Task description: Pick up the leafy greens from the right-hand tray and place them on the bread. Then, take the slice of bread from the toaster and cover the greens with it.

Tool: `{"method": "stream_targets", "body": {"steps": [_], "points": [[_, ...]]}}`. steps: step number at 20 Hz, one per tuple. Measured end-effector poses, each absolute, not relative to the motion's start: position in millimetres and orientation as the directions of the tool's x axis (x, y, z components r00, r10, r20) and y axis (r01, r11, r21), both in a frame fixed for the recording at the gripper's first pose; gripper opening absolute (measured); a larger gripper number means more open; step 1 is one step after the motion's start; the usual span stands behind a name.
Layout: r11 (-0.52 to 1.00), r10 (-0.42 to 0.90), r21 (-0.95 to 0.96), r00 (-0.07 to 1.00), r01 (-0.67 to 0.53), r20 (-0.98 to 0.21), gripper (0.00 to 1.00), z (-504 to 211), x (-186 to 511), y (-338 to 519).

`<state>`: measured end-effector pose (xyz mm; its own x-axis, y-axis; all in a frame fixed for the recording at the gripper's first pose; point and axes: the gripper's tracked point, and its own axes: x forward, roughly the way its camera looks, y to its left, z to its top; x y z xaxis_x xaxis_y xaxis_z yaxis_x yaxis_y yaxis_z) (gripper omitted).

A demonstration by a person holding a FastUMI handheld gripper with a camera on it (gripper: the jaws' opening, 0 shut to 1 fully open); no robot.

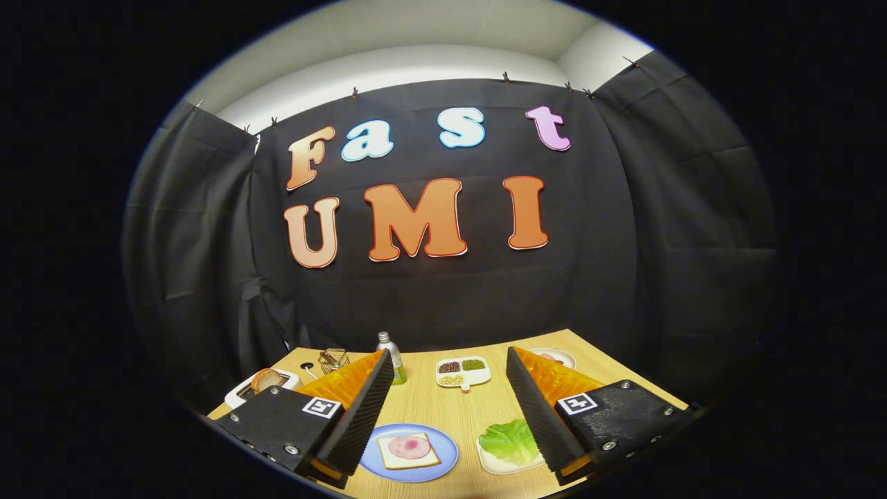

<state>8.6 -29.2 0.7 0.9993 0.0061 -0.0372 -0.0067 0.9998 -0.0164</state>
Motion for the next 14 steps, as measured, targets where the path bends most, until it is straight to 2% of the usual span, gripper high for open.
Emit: {"method": "stream_targets", "body": {"steps": [14], "points": [[0.998,-0.002,-0.056,0.996,-0.002,-0.084,0.98,-26.7,7.0,-39.6]]}}
